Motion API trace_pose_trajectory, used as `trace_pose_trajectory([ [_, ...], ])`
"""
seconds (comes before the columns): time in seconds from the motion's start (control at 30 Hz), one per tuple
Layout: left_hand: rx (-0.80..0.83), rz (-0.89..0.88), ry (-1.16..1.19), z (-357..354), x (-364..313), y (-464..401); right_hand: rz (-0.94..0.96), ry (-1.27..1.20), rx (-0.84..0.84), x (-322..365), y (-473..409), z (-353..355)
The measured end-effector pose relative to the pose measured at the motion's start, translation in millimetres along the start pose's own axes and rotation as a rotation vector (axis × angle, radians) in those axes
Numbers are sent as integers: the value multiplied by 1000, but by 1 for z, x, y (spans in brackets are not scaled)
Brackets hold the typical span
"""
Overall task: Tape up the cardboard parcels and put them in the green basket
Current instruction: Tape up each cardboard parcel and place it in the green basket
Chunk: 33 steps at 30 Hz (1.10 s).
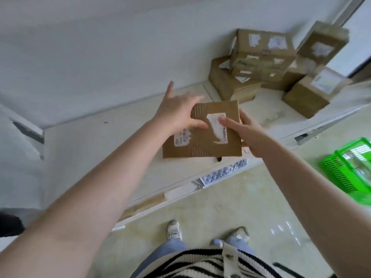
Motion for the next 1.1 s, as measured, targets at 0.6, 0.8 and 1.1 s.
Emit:
trace_pose_trajectory([
  [0.6, 236, 351, 1410, -135, -376, -100, -115, -455, -664, -114, 144, 362],
  [0.8, 589, 210, 1213, -175, -512, -117, -4, -432, -811, -126, 180, 463],
  [1.1, 746, -64, 1040, -213, -661, -191, -68, -667, -1117, -174, 196, 584],
])
Point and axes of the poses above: each hand's wrist, its own y-axis away from the middle knuckle, its own z-axis out of the back of the hand, x = y × z, the point moved 7 cm from there along -y, towards the middle knuckle, and after that the axes turned 9 degrees about -y, right-handed, at the moved point
